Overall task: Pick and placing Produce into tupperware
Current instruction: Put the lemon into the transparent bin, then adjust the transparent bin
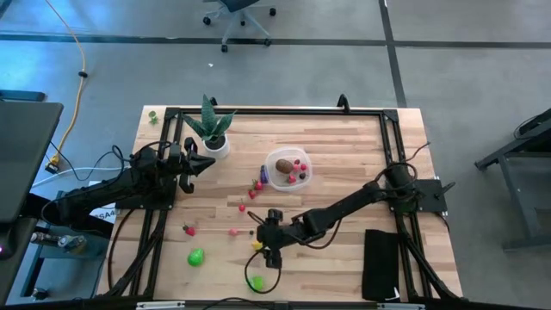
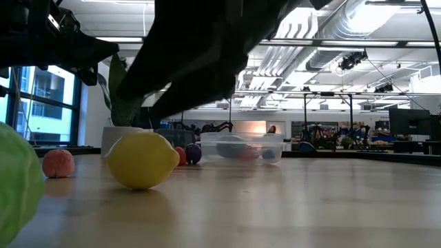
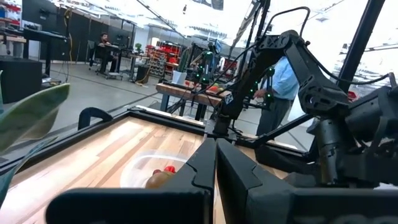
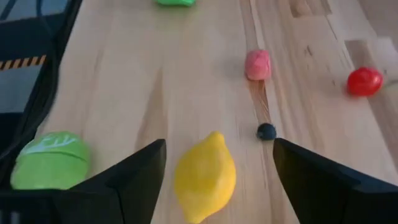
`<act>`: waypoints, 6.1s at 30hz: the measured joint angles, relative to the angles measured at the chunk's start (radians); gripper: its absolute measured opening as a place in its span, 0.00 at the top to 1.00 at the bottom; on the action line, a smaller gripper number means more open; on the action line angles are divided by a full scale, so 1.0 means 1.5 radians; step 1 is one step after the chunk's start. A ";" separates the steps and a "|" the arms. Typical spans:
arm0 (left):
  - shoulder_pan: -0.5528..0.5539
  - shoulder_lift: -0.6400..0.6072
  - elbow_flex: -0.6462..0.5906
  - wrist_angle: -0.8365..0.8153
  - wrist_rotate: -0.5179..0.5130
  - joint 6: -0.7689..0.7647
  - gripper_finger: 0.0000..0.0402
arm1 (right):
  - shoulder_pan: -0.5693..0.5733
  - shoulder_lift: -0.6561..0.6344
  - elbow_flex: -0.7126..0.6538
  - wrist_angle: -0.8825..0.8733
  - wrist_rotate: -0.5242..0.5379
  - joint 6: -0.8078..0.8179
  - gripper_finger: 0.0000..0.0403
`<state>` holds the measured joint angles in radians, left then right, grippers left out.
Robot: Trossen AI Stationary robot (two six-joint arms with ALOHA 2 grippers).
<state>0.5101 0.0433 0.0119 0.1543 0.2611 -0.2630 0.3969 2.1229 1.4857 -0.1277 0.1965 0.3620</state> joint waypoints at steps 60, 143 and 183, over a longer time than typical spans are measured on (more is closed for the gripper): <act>0.000 0.000 0.000 0.000 0.000 0.000 0.99 | 0.030 0.078 -0.001 0.025 0.089 -0.003 0.51; 0.000 0.000 0.000 0.000 0.000 0.000 0.99 | -0.336 -0.176 -0.252 -0.046 -0.104 -0.237 0.52; 0.000 0.000 0.000 0.000 0.000 0.000 0.99 | -0.280 -0.336 -0.252 -0.066 -0.105 -0.240 0.44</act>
<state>0.5100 0.0433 0.0118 0.1543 0.2611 -0.2630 -0.0224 1.6185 1.1076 -0.2274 0.0385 0.0014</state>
